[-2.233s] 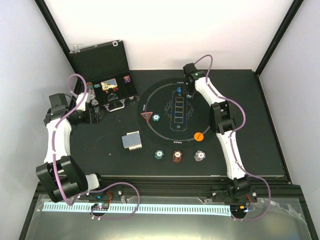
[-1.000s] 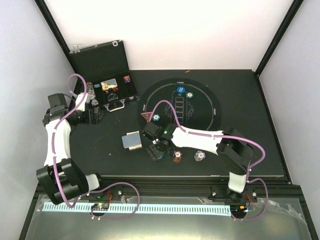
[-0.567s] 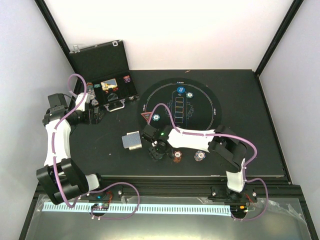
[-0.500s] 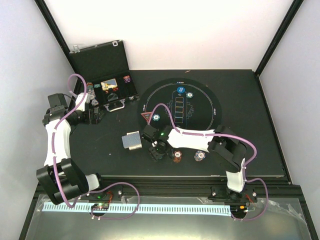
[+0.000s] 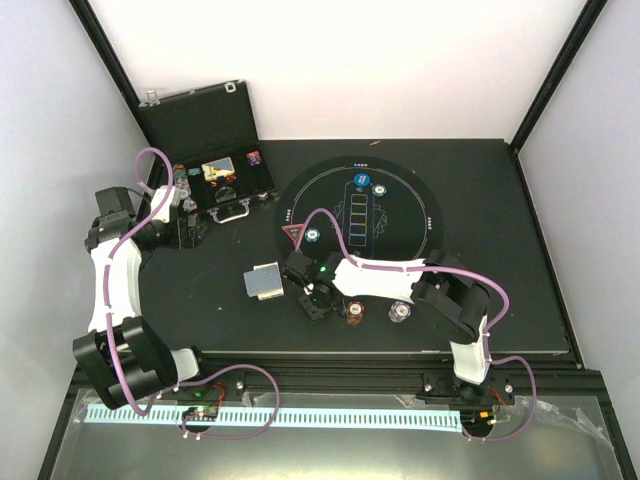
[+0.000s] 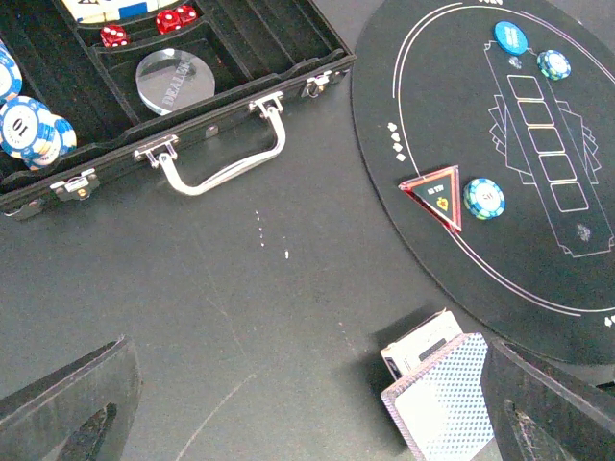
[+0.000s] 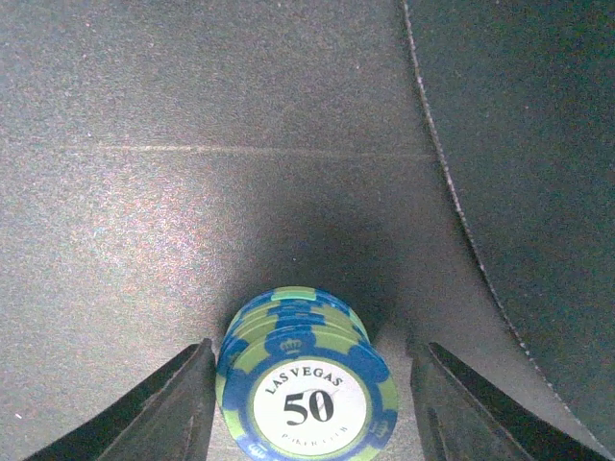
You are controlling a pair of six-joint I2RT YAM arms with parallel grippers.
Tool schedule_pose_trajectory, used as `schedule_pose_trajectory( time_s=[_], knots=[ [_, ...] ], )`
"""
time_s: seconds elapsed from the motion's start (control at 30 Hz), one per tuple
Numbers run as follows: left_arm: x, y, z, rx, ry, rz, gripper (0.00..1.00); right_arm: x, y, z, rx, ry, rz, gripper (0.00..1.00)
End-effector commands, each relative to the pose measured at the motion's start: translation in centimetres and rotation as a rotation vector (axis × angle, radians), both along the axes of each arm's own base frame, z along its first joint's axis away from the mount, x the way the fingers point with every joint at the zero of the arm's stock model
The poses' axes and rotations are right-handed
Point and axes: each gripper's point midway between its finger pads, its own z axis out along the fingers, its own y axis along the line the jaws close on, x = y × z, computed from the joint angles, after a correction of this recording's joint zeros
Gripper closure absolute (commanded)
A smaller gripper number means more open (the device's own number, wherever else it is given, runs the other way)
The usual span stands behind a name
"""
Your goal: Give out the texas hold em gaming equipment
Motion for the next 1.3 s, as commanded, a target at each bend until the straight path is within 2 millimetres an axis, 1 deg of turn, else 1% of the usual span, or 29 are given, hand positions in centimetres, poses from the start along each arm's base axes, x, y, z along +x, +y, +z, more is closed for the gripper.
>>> schedule_pose_trajectory(
  time_s=[0.0,0.23,0.33,0.47,0.73,0.87,0.97,1.07,1.2,1.27],
  knots=[
    [0.0,0.2,1.5,0.015,-0.038,-0.003,0.01,0.0,0.2,-0.4,-0.005,-0.008,0.004,0.44],
    [0.0,0.2,1.2,0.010,-0.031,-0.004,0.01,0.1,0.2,-0.1,-0.001,-0.014,0.002,0.57],
    [0.0,0.1,1.2,0.009,-0.029,-0.005,0.01,0.2,0.2,0.2,0.000,-0.018,0.002,0.61],
    [0.0,0.1,1.2,0.008,-0.030,-0.007,0.01,0.3,0.3,0.9,0.008,-0.026,0.004,0.62],
    [0.0,0.0,1.2,0.003,-0.029,-0.008,0.01,0.7,0.8,3.1,0.028,-0.051,0.017,0.62],
    [-0.1,0.0,1.1,0.005,-0.028,-0.006,0.01,1.5,0.3,4.1,0.024,-0.074,0.013,0.62],
    [-0.1,0.0,1.2,0.004,-0.029,-0.007,0.01,2.8,-1.1,4.5,0.008,-0.093,-0.017,0.62],
    [-0.1,0.0,1.4,0.006,-0.031,-0.010,0.01,4.5,-3.0,4.8,-0.003,-0.111,-0.060,0.62],
    [-0.2,0.0,1.5,0.011,-0.036,-0.011,0.01,7.3,-7.0,4.8,-0.016,-0.124,-0.151,0.62],
    [-0.2,0.0,1.5,0.013,-0.037,-0.011,0.01,8.5,-9.1,4.3,-0.029,-0.122,-0.198,0.62]
  ],
)
